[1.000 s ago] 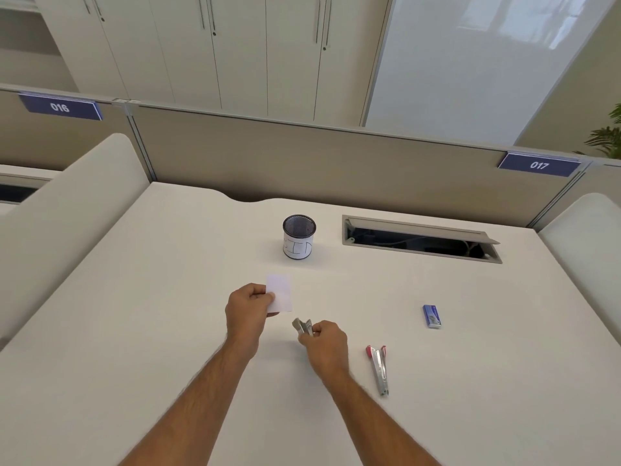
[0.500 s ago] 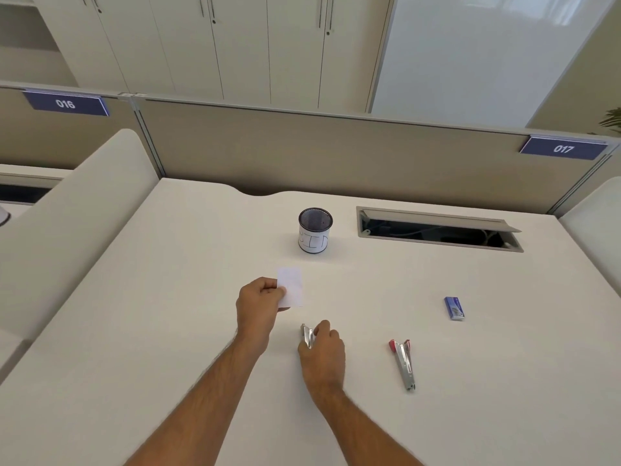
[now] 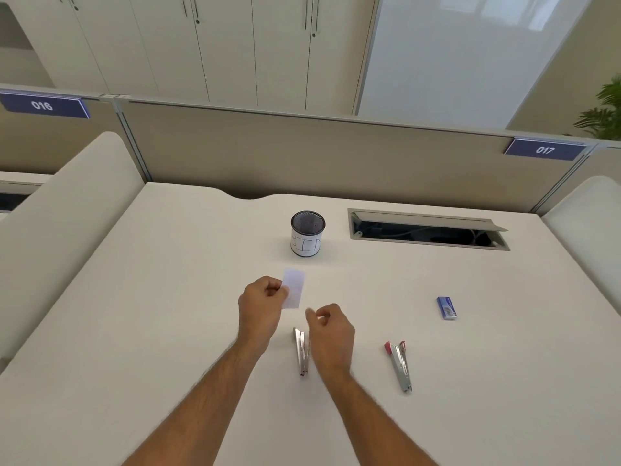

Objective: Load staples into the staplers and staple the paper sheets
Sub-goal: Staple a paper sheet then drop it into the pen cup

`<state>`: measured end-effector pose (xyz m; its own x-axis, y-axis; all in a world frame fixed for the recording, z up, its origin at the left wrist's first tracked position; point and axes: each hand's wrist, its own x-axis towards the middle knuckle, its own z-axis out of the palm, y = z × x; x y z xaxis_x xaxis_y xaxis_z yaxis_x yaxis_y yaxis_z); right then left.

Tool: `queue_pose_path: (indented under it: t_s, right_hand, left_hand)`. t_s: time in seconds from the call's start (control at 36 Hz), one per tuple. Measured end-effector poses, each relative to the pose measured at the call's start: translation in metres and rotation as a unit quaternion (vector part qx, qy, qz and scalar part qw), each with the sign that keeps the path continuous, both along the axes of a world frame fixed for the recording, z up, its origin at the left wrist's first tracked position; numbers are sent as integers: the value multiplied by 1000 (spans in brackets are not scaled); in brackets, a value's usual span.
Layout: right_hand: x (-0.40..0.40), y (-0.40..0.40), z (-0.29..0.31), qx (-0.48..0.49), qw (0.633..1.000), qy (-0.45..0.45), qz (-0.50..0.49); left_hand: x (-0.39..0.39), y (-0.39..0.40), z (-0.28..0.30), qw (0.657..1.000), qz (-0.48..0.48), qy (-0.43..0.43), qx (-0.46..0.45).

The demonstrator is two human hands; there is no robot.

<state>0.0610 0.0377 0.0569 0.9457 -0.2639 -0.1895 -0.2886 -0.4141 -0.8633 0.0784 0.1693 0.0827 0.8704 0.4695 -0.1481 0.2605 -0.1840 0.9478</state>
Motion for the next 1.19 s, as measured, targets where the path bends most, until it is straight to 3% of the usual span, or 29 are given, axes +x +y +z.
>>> queue_pose_path:
  t_s: [0.06, 0.22, 0.31, 0.39, 0.53, 0.67, 0.97, 1.19]
  right_hand:
    - [10, -2, 18, 70, 997, -24, -19]
    - [31, -4, 57, 279, 960, 14, 13]
    - [37, -9, 60, 315, 949, -1, -8]
    - [42, -19, 59, 303, 953, -5, -24]
    - [48, -36, 56, 309, 951, 5, -26]
    - [52, -50, 59, 300, 954, 5, 19]
    - [60, -77, 68, 315, 946, -4, 75]
    - [60, -79, 67, 304, 951, -28, 52]
  left_hand:
    - [0, -7, 2, 999, -19, -18, 47]
    - [-3, -28, 15, 968, -91, -138, 187]
    - [2, -38, 17, 939, -108, -185, 271]
    - [5, -45, 16, 931, -119, -184, 293]
    - [12, -54, 18, 968, -140, -102, 180]
    - [22, -60, 28, 993, -85, -77, 41]
    - [31, -65, 31, 990, -19, -52, -130]
    - [27, -77, 37, 987, -9, -61, -150]
